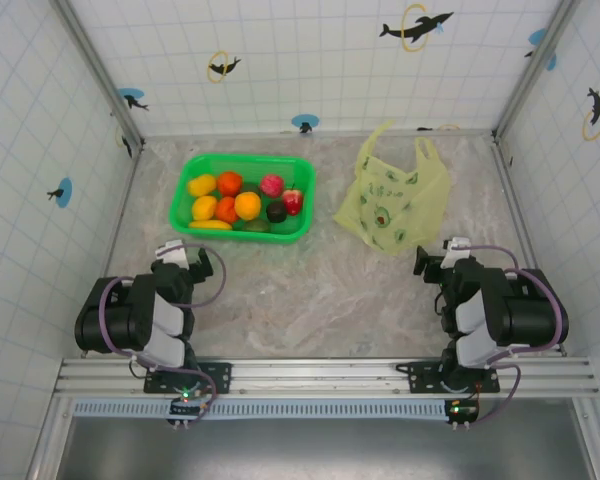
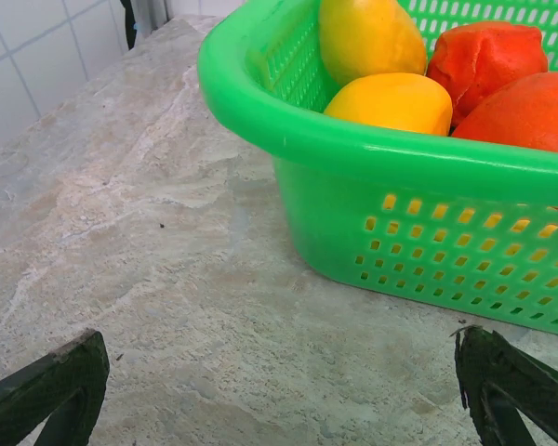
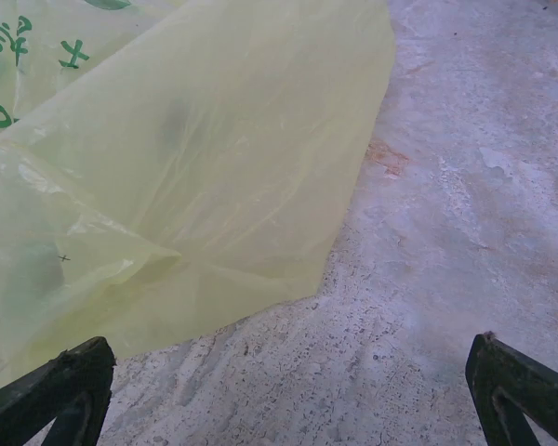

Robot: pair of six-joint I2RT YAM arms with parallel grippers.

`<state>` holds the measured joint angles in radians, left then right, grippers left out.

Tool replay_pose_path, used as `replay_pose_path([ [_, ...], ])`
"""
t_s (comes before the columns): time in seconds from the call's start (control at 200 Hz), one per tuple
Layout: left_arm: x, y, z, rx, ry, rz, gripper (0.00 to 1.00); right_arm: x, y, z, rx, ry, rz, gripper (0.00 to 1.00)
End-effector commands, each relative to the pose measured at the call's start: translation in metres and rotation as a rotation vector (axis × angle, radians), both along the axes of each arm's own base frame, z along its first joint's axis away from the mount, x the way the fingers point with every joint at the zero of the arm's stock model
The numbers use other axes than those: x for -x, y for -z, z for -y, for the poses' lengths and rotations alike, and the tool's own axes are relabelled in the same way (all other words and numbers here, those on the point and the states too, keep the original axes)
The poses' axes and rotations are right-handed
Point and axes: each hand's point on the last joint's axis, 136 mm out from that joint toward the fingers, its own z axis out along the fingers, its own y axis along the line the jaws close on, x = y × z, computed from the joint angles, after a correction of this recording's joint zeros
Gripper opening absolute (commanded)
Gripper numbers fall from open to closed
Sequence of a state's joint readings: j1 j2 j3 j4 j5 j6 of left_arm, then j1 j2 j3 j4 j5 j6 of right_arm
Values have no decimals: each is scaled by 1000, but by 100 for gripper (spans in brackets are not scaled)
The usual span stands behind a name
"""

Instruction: Place the fake fruits into the plastic bag and tie a complex knot

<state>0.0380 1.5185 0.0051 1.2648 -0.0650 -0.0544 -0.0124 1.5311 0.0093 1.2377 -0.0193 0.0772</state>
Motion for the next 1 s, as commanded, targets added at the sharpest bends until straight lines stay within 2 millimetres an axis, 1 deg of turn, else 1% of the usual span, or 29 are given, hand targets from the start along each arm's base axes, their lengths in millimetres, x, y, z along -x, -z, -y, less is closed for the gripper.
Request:
replay_pose_path([
  [0.0, -1, -3, 0, 9, -8, 12, 98, -1, -5, 0, 11, 2, 25, 100],
  [0.906, -1, -3, 1, 13, -7, 10, 98, -1, -6, 0, 8, 2, 25, 100],
  [0.996, -1, -6, 0, 11, -8, 22, 97, 0, -8, -1, 5, -5, 39, 100],
])
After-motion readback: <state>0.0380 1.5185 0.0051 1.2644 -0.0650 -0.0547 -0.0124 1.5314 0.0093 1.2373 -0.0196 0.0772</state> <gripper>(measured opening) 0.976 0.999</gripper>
